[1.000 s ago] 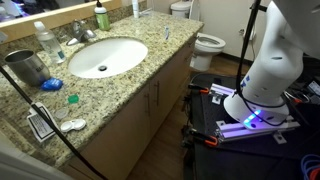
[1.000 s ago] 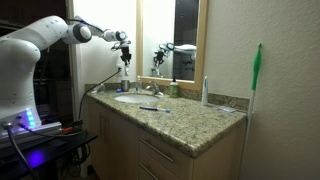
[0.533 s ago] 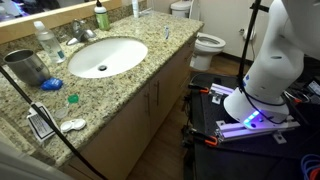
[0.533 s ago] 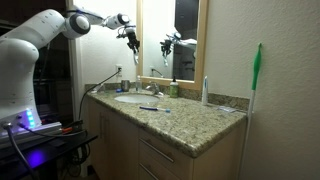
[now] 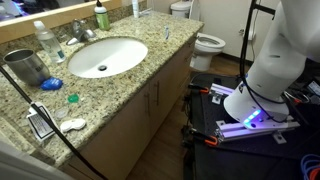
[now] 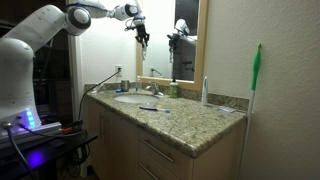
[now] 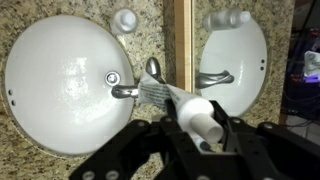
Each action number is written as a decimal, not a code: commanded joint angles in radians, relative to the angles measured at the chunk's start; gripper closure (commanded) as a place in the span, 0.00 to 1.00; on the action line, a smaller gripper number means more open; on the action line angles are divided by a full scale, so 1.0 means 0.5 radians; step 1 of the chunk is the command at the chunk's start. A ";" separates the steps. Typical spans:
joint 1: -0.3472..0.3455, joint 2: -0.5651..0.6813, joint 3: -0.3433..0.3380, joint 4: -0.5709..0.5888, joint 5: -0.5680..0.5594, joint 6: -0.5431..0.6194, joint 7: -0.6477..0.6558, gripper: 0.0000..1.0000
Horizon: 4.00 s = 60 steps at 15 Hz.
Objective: Remove the toothpaste from the silver cup and put it on the right side of the counter
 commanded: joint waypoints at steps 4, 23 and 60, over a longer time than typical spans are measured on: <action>0.044 0.025 -0.035 0.004 -0.036 0.030 0.070 0.88; -0.961 0.384 -0.066 0.008 0.280 -0.555 0.620 0.63; -1.317 1.179 -0.137 0.487 -0.271 -0.528 1.647 0.02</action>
